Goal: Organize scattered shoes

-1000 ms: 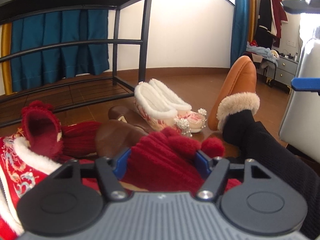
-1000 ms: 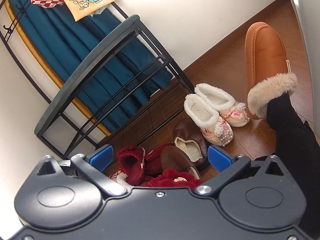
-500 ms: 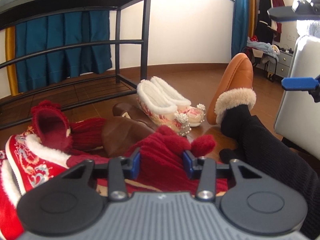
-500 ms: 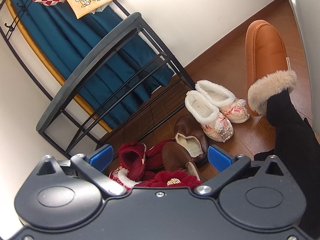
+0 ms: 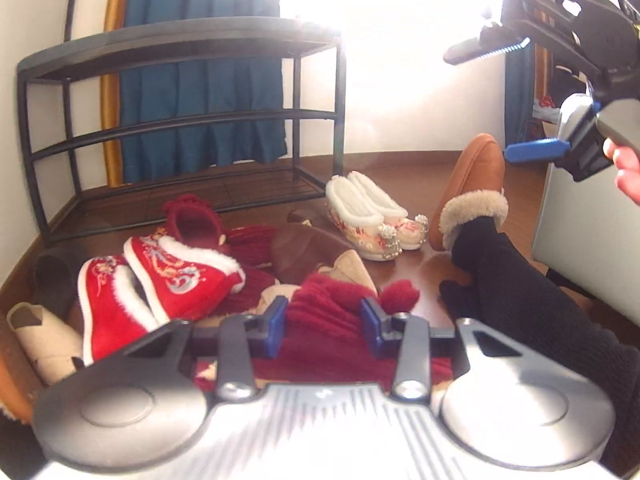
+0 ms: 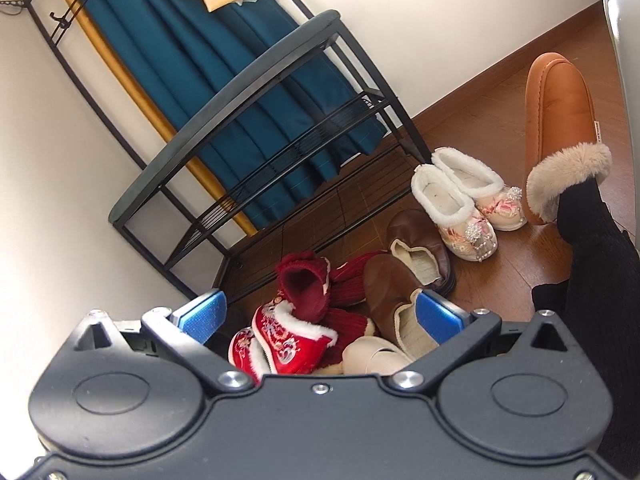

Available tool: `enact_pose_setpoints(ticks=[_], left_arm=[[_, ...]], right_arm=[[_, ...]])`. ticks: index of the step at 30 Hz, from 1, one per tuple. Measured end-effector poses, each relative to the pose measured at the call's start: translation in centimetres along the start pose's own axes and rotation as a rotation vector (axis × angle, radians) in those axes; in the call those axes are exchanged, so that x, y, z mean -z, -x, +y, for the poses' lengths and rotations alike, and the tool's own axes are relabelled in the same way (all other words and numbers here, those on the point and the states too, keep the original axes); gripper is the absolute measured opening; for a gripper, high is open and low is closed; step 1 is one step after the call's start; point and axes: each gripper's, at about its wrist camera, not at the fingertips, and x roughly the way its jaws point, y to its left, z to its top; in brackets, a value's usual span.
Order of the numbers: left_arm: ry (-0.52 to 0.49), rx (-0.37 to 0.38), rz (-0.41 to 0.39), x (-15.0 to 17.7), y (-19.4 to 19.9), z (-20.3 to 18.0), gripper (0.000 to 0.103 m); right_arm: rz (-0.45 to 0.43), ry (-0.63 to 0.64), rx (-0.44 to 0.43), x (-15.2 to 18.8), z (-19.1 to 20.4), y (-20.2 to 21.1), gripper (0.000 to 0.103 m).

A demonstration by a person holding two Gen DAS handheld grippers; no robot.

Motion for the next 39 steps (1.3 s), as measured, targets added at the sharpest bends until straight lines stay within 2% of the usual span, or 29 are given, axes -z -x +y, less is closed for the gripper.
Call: enact_pose_setpoints(ticks=[1, 4, 8, 9, 10, 11, 12, 13, 17, 20, 22, 29, 30, 31, 32, 33, 36, 39], left_arm=[[0.014, 0.008, -0.002, 0.6, 0.5, 0.2, 0.001], [0.069, 0.03, 0.049, 2.2, 0.0, 0.5, 0.001], [0.062, 0.02, 0.055, 3.2, 0.5, 0.3, 0.005], [0.066, 0.018, 0.042, 3.2, 0.9, 0.4, 0.012], [0.073, 0.014, 0.019, 2.8, 1.5, 0.5, 0.035], [0.08, 0.011, -0.005, 2.4, 2.1, 0.7, 0.051], [0.093, 0.007, -0.04, 1.7, 2.9, 1.2, 0.083], [0.094, -0.002, -0.073, 1.3, 3.8, 1.6, 0.101], [0.073, -0.076, -0.149, 0.2, 7.7, 3.6, 0.102], [0.094, -0.135, -0.173, 0.8, 10.3, 5.1, 0.103], [0.116, -0.186, -0.202, 1.1, 11.6, 5.9, 0.103], [0.216, -0.254, -0.208, 0.7, 12.7, 8.8, 0.103], [0.223, -0.263, -0.212, 0.5, 12.8, 9.1, 0.103], [0.228, -0.272, -0.218, 0.2, 12.9, 9.4, 0.103], [0.229, -0.276, -0.222, 0.1, 13.1, 9.5, 0.103], [0.231, -0.28, -0.227, -0.1, 13.2, 9.7, 0.103], [0.228, -0.284, -0.24, -0.2, 13.4, 9.7, 0.103], [0.224, -0.287, -0.244, -0.1, 13.3, 9.6, 0.103]], right_arm=[[0.017, 0.003, 0.001, 0.5, 0.3, 0.4, 0.103], [0.055, -0.023, 0.008, 2.0, 0.4, 1.5, 0.103], [0.102, -0.06, 0.031, 3.8, 0.1, 2.7, 0.103], [0.116, -0.057, 0.04, 4.1, 0.0, 2.9, 0.103], [0.147, -0.03, 0.047, 4.5, 0.2, 2.9, 0.103], [0.186, 0.007, 0.052, 4.9, 0.4, 2.7, 0.103], [0.227, 0.049, 0.057, 5.3, 0.6, 2.3, 0.103], [0.277, 0.095, 0.051, 5.7, 0.9, 1.6, 0.103], [0.465, 0.373, -0.017, 8.7, 2.8, -2.0, 0.103], [0.603, 0.588, -0.071, 11.1, 4.2, -4.7, 0.103], [0.734, 0.772, -0.156, 14.2, 5.8, -7.0, 0.103], [0.778, 1.064, -0.331, 19.5, 9.4, -7.7, 0.102], [0.782, 1.105, -0.356, 20.2, 9.9, -7.7, 0.094], [0.785, 1.145, -0.381, 20.9, 10.4, -7.8, 0.082], [0.804, 1.157, -0.387, 21.4, 10.7, -8.1, 0.08], [0.818, 1.162, -0.383, 21.8, 10.7, -8.4, 0.082], [0.821, 1.186, -0.354, 22.9, 10.6, -8.9, 0.102], [0.809, 1.209, -0.314, 23.9, 10.3, -9.2, 0.103]])
